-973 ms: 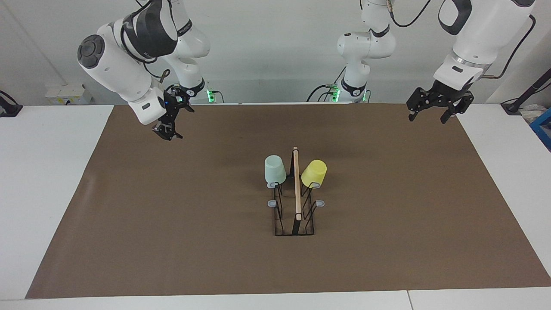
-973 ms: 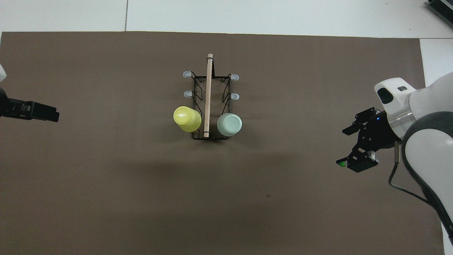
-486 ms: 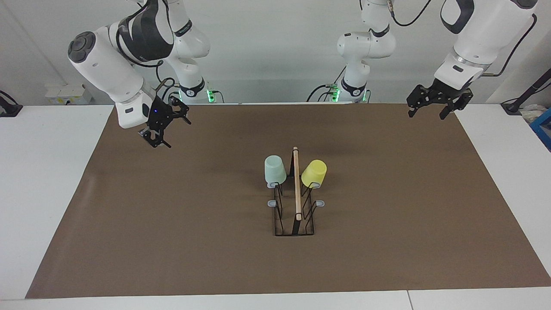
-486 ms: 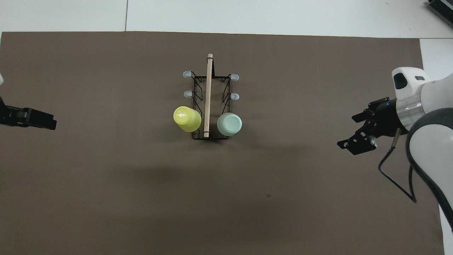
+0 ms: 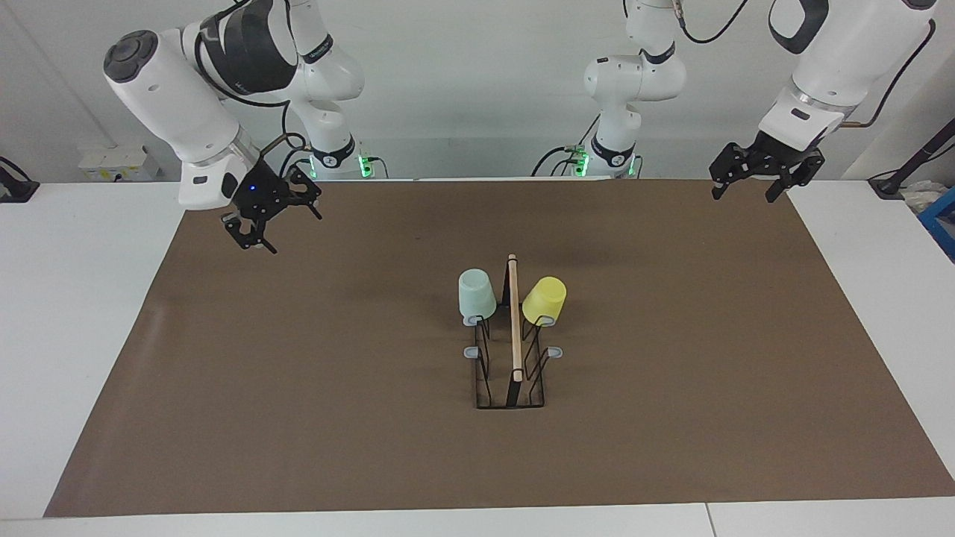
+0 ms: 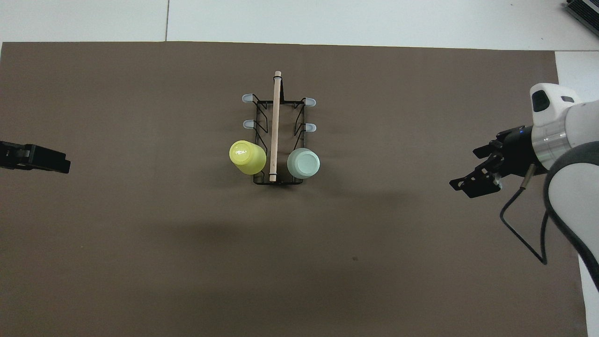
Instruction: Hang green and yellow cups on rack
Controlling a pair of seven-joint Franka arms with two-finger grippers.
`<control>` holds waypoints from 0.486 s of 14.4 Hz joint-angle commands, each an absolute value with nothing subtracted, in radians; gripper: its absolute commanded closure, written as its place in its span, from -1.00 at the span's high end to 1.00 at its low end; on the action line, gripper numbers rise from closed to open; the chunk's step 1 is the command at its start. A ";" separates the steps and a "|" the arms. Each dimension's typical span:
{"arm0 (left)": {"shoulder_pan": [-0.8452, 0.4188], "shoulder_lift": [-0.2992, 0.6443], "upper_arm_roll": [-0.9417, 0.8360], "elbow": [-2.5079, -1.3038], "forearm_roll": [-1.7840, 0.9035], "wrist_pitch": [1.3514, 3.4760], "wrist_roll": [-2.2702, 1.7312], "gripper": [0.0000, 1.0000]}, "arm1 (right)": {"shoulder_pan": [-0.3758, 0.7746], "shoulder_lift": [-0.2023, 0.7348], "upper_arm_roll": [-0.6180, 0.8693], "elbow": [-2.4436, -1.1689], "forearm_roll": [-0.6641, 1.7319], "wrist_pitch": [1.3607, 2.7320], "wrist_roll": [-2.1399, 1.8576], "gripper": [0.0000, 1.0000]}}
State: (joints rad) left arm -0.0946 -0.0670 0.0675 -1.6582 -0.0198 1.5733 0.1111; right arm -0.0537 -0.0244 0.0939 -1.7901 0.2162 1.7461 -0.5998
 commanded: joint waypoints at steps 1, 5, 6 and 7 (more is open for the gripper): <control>-0.091 -0.089 0.063 -1.680 -0.006 1.588 0.110 1.00 | -0.026 -0.009 0.092 -1.746 0.179 1.723 -0.439 1.00; -0.087 -0.081 0.063 -1.666 -0.002 1.582 0.115 1.00 | 0.007 0.009 0.081 -1.713 0.126 1.712 -0.284 1.00; -0.089 -0.080 0.061 -1.661 -0.002 1.577 0.117 1.00 | 0.014 0.009 0.068 -1.712 0.126 1.712 -0.282 1.00; -0.089 -0.078 0.061 -1.660 -0.008 1.572 0.117 1.00 | 0.017 0.009 0.063 -1.710 0.124 1.712 -0.282 1.00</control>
State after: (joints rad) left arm -0.0945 -0.0671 0.0672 -1.6564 -0.0189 1.5743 0.1118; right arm -0.0021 -0.0114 0.0832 -1.7452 0.1521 1.7334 -0.3118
